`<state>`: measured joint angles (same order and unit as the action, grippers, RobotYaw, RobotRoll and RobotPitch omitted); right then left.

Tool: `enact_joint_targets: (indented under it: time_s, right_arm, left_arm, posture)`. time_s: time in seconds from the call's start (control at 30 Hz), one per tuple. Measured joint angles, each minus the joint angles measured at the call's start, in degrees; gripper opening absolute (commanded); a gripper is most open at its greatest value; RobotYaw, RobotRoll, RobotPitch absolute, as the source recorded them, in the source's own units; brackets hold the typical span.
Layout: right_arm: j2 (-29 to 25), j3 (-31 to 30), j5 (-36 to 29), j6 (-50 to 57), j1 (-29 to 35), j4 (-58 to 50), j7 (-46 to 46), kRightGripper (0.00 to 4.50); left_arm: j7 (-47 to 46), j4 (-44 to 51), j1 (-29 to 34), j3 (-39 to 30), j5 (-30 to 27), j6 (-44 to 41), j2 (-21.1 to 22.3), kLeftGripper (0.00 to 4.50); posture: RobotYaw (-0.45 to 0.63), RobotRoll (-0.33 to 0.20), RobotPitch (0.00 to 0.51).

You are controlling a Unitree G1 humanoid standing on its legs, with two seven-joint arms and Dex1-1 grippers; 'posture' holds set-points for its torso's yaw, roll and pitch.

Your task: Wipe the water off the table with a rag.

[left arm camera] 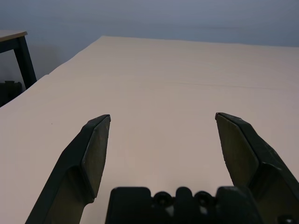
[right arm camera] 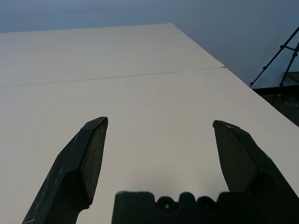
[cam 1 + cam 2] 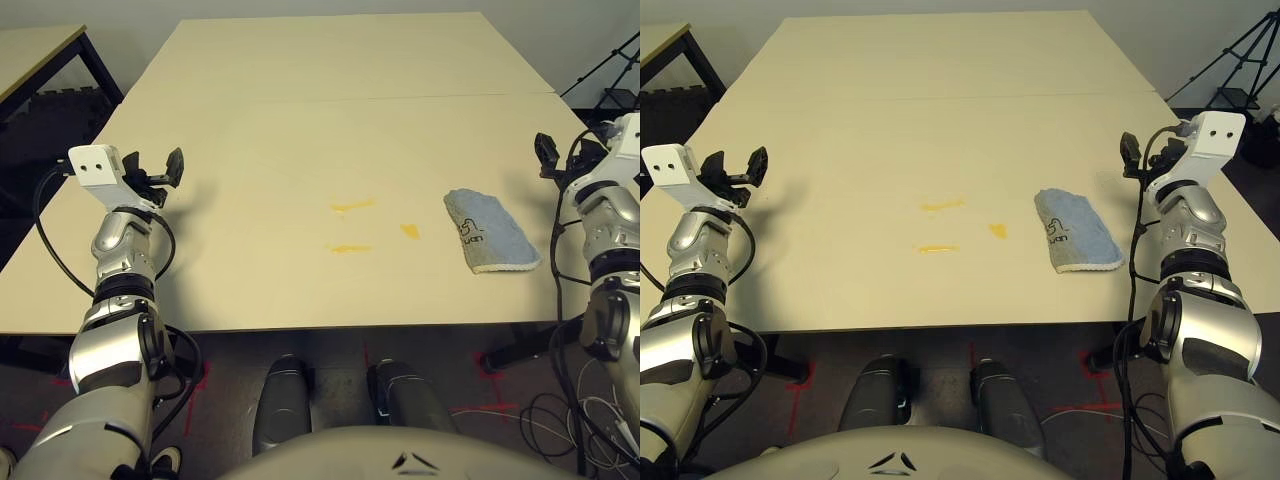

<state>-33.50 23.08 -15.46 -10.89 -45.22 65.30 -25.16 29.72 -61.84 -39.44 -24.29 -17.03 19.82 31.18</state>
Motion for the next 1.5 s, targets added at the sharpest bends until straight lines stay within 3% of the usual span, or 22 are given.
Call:
enact_joint_targets:
  time_s: [0.5,0.7,0.83,1.03,1.23,1.5]
  right_arm:
    - [0.0,0.0,0.0,0.0,0.4,0.0,0.0,4.47]
    - [0.0,-0.1,0.4,0.0,0.2,0.3,0.3,4.47]
    - [0.1,-0.4,0.9,0.0,-0.6,0.5,0.4,4.47]
    - [0.2,-0.7,1.5,0.0,-0.7,0.7,0.5,4.47]
    - [-0.1,-1.1,1.7,0.2,-0.7,1.7,-0.2,4.47]
    - [-4.6,-0.9,0.5,5.6,-1.5,1.9,-7.9,4.47]
  left_arm:
    - [2.4,0.4,0.0,0.0,-0.6,0.0,-1.1,4.5]
    - [12.2,6.3,0.5,0.8,-3.5,-3.3,-1.7,4.5]
    - [23.3,16.6,5.1,3.4,-7.4,-10.9,-2.2,4.5]
    - [32.6,28.7,11.1,7.2,-10.6,-20.1,-2.8,4.5]
    - [39.8,35.1,14.5,11.7,-10.4,-21.8,-0.7,4.5]
    - [47.5,36.0,16.7,16.6,-6.6,-17.0,3.0,4.5]
  posture:
    - [0.13,0.0,0.063]
    - [0.14,0.0,0.062]
    - [0.16,0.0,0.068]
    - [0.17,0.0,0.071]
    - [0.17,0.0,0.071]
    - [0.16,0.0,0.081]
